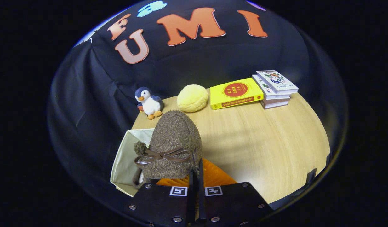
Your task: Open the storage box then place both shoes into the box .Put the left shoe in first, then the right shoe, with the right side of both shoes facing outward in a uniform manner.
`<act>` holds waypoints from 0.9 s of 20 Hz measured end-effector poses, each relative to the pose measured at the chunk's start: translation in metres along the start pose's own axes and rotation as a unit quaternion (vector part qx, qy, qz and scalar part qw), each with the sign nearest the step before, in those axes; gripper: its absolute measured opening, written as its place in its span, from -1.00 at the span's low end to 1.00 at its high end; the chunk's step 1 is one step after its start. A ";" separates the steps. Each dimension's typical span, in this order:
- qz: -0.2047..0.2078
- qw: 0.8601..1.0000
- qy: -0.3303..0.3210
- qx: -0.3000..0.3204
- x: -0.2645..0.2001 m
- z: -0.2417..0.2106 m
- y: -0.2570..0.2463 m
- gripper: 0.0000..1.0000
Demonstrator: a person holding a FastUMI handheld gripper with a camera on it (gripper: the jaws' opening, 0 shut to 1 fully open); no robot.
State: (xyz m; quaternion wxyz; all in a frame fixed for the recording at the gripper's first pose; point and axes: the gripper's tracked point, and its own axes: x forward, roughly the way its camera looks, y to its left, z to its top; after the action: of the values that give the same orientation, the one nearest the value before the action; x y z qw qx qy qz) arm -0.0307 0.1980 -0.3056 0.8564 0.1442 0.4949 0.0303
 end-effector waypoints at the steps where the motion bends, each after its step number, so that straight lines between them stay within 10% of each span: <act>1: 0.003 1.000 0.002 -0.002 0.003 0.000 0.013 -0.88; 18: -0.025 0.997 0.067 -0.033 0.060 -0.060 0.113 -0.67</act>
State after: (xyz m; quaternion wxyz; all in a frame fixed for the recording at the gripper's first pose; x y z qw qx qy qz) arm -0.0415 0.3309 -0.3528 0.8262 0.1012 0.5532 0.0342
